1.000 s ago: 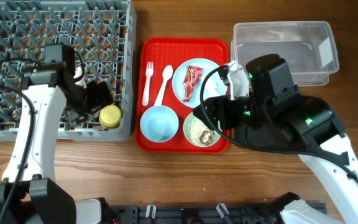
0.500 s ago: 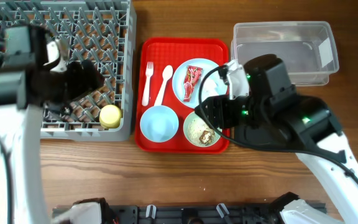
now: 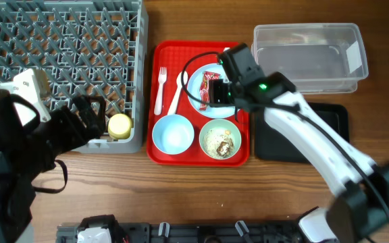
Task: Sort waste into correct bins and load items into the dishwasher rack
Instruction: 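Grasp the white tissue from the plate and drop it in the clear bin, then grasp the red wrapper from the plate and drop it in the clear bin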
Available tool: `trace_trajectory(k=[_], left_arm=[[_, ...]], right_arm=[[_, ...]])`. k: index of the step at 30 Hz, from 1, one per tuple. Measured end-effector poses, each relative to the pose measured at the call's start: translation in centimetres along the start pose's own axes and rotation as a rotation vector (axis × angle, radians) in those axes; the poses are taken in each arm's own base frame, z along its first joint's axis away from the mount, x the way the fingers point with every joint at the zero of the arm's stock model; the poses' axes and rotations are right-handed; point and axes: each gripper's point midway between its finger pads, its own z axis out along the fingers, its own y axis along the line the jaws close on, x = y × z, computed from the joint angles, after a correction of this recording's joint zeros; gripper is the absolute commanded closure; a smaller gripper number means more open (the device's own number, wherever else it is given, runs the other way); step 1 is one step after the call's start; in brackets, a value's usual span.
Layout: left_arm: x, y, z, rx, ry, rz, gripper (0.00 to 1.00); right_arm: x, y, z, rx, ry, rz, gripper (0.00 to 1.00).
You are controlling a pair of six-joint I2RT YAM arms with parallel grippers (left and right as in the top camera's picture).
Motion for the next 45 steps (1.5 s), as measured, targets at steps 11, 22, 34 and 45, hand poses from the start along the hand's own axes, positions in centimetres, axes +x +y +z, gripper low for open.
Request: trace_trajectory(k=[11, 22, 34, 45], left_arm=[[0.1, -0.1, -0.4, 0.005, -0.013, 0.004, 0.0], [0.1, -0.1, -0.5, 0.005, -0.013, 0.004, 0.0], [0.1, -0.1, -0.5, 0.005, -0.013, 0.004, 0.0], [0.1, -0.1, -0.4, 0.005, -0.013, 0.004, 0.0]], right_arm=[[1.7, -8.2, 11.6, 0.193, 0.134, 0.035, 0.89], [0.3, -6.6, 7.9, 0.098, 0.103, -0.017, 0.96], [-8.8, -17.5, -3.7, 0.356, -0.293, 0.119, 0.2], [-8.2, -11.0, -2.7, 0.113, -0.252, 0.019, 0.2]])
